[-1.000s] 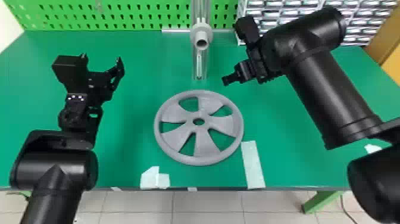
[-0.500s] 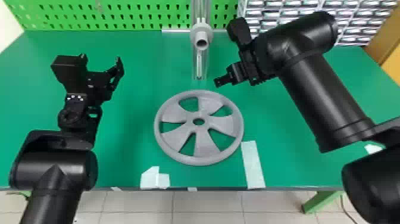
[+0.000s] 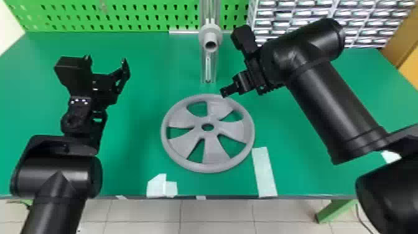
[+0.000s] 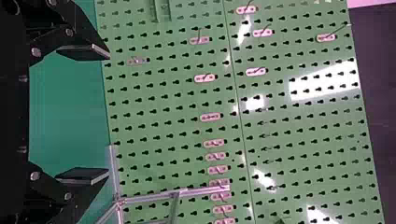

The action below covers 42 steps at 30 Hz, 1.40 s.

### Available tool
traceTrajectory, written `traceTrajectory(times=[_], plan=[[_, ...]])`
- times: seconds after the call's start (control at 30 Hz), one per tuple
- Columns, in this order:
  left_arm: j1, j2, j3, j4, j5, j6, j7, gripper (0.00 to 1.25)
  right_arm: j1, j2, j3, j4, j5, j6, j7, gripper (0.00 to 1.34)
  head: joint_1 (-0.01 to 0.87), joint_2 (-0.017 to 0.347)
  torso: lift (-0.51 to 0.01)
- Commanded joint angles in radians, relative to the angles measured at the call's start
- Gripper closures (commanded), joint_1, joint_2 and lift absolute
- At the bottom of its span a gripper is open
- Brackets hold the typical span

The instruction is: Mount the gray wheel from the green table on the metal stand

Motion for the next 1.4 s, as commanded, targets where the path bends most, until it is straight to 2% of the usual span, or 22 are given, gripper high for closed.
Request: traceTrajectory(times=[0.0,0.73,1.37], plan=[[0.000,0.000,0.000,0.000,0.001,-0.001,0.000,0.37,0.005,-0.002,0.000,0.005,0.005,0.000,0.000,0.19,0.867,0.052,-0.100],[-0.005,0.000,-0.003,0.000,-0.001,-0.001,0.000,0.37,0.009,-0.007,0.014,0.057,0.008,0.000,0.000,0.19,0.867,0.052,-0.100],[-0.006,0.000,-0.003,0.000,-0.001,-0.001,0.000,0.37,0.013,-0.007,-0.008,0.100,0.021,-0.009,0.000,0.20,0.867,0.052,-0.100]])
